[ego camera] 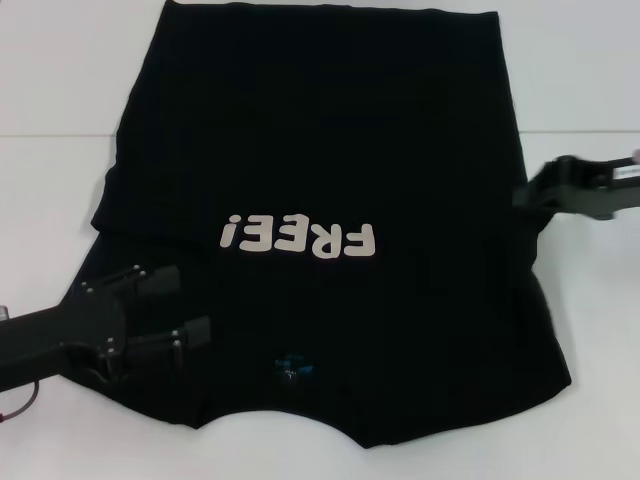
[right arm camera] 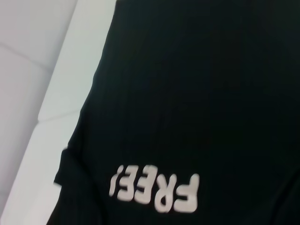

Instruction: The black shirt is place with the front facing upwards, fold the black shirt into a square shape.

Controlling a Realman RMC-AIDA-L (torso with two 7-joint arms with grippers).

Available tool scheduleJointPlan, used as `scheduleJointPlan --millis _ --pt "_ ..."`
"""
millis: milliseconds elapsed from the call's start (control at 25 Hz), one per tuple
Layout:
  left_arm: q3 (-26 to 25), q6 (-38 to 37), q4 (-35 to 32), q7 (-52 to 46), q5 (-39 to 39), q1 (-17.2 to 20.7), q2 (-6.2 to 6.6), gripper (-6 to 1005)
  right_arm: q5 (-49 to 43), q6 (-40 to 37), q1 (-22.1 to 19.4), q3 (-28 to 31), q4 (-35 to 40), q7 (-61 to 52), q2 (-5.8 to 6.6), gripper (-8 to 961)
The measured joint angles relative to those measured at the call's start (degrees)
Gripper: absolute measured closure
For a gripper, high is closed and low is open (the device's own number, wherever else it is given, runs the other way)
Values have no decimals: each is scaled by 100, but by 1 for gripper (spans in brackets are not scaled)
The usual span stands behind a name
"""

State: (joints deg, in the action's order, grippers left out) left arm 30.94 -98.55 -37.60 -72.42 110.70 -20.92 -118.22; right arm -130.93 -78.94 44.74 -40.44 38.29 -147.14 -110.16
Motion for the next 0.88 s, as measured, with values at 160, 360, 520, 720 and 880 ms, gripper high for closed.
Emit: scheduleJointPlan --millis 160,360,520,720,880 --pt "-1 3 0 -1 0 5 2 112 0 44 143 -410 -72 -3 -74 924" --pt "-27 3 0 -45 -2 6 3 112 0 113 211 -623 -101 33 -159 921" --pt "-131 8 0 -100 -2 9 -18 113 49 220 172 -587 -152 155 -216 919" --pt "-446 -25 6 -476 -6 -2 -30 113 693 183 -117 -417 -197 1218 -350 869" --pt "-613 -27 7 -967 -6 -51 -18 113 1470 203 -551 -379 -234 2428 -449 676"
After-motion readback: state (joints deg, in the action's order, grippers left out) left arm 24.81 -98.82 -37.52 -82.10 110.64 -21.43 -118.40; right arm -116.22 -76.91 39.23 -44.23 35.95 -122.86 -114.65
